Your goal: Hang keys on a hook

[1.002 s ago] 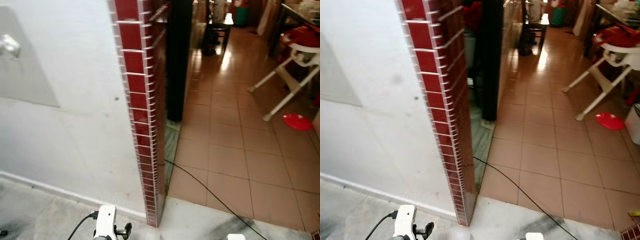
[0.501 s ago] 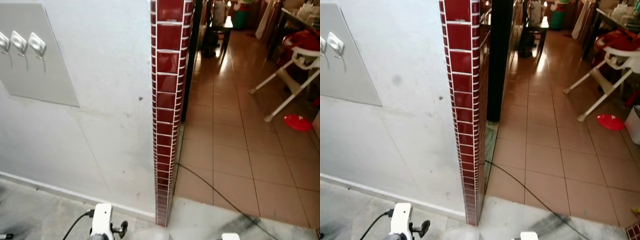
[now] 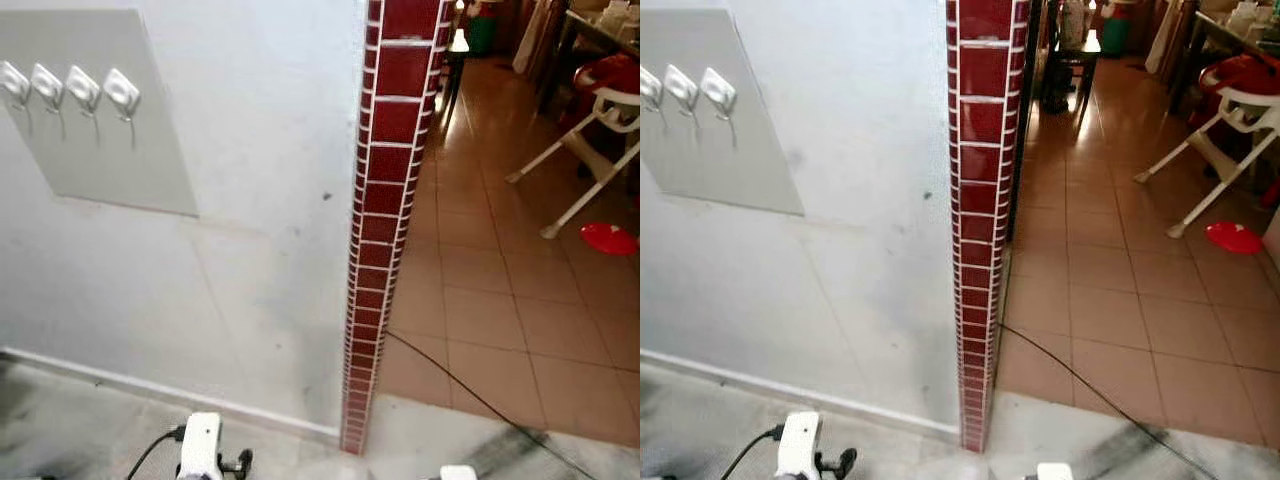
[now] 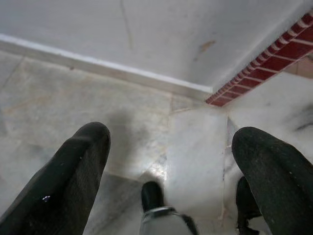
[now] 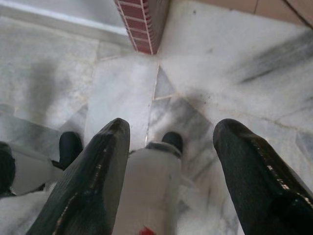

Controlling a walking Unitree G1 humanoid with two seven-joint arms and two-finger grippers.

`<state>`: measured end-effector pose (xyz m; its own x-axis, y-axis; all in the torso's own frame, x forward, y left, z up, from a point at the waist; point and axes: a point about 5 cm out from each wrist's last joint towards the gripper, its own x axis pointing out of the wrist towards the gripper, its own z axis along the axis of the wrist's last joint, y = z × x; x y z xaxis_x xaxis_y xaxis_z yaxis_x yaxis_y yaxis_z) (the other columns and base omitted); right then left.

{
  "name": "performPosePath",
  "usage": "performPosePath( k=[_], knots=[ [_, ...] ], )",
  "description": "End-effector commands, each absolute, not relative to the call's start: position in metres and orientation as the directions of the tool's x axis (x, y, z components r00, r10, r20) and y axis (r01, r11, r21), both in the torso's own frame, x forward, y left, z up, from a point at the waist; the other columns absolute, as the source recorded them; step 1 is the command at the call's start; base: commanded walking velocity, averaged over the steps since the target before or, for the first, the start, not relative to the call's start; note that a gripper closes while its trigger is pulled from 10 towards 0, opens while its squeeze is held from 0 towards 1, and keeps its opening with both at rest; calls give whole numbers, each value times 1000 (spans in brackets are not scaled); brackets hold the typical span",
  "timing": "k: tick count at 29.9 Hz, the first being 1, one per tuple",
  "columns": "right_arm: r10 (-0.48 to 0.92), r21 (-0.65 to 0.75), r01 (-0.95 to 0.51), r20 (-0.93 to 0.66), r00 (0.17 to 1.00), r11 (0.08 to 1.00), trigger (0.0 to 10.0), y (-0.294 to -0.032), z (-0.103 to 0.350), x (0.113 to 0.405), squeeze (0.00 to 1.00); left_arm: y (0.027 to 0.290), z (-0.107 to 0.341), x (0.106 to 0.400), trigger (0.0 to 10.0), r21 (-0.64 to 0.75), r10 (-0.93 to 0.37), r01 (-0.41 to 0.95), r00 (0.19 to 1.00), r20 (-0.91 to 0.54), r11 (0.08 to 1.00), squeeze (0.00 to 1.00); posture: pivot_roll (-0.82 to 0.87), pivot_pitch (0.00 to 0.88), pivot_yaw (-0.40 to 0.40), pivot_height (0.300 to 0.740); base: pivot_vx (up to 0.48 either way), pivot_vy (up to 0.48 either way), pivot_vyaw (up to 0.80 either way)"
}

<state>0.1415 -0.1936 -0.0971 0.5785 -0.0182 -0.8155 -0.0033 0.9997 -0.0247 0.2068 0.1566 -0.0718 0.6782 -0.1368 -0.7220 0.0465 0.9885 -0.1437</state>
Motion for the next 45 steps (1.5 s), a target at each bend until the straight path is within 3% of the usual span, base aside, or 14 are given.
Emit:
performPosePath(
  k=[1, 37, 45],
  knots=[
    [-9, -16, -7, -813, 582, 1000, 10000, -191, -97, 144, 0, 159, -74, 204, 10000, -141, -134, 44, 668, -732, 989, 0, -98, 0, 51, 740, 0, 382, 0],
    [3, -22, -35, -814, 580, 999, 10000, -191, -97, 144, 0, 159, -74, 203, 10000, -141, -130, 38, 671, -730, 989, 0, -91, 0, 44, 740, 0, 353, 0],
    [9, -25, -50, -811, 585, 998, 10000, -189, -96, 146, 0, 160, -74, 203, 10000, -135, -125, 38, 673, -729, 990, 0, -85, 0, 40, 740, 0, 0, 800]
  ],
)
